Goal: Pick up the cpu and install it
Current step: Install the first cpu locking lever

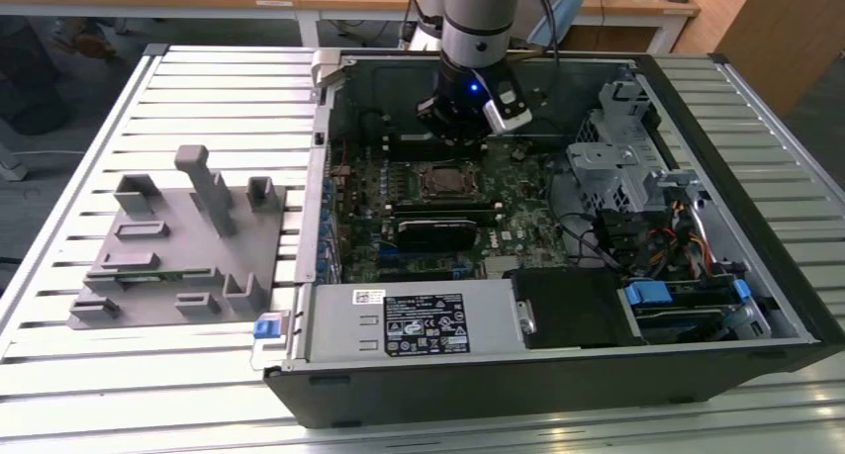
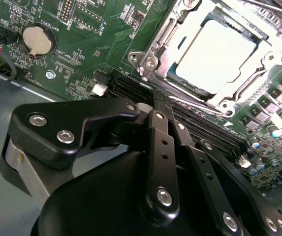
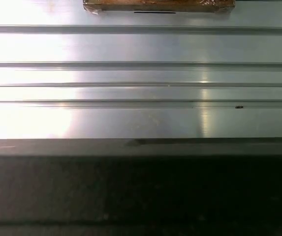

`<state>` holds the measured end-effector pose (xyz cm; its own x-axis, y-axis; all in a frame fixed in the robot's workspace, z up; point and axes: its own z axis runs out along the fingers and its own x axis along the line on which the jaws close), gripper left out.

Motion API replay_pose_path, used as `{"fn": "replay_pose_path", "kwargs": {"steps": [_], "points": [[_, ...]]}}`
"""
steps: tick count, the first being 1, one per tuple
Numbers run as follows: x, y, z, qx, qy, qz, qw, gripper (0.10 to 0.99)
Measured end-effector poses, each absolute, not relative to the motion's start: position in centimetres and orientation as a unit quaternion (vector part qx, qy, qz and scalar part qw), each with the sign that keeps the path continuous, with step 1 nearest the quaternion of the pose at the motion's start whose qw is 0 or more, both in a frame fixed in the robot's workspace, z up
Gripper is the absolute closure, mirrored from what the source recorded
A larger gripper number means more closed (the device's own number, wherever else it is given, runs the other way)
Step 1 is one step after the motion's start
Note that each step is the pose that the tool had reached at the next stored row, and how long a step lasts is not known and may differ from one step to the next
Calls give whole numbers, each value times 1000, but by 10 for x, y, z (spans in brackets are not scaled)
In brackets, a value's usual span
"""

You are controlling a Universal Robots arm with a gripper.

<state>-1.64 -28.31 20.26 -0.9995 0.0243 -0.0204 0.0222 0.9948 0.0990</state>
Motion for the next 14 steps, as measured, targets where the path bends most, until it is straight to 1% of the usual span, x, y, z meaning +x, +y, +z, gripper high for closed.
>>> {"fn": "replay_pose_path", "kwargs": {"steps": [5, 10, 14], "points": [[-16, -283, 202, 12, 999, 47, 11, 980], [-16, -283, 200, 12, 999, 38, 11, 980], [-16, -283, 201, 11, 999, 38, 11, 980]]}}
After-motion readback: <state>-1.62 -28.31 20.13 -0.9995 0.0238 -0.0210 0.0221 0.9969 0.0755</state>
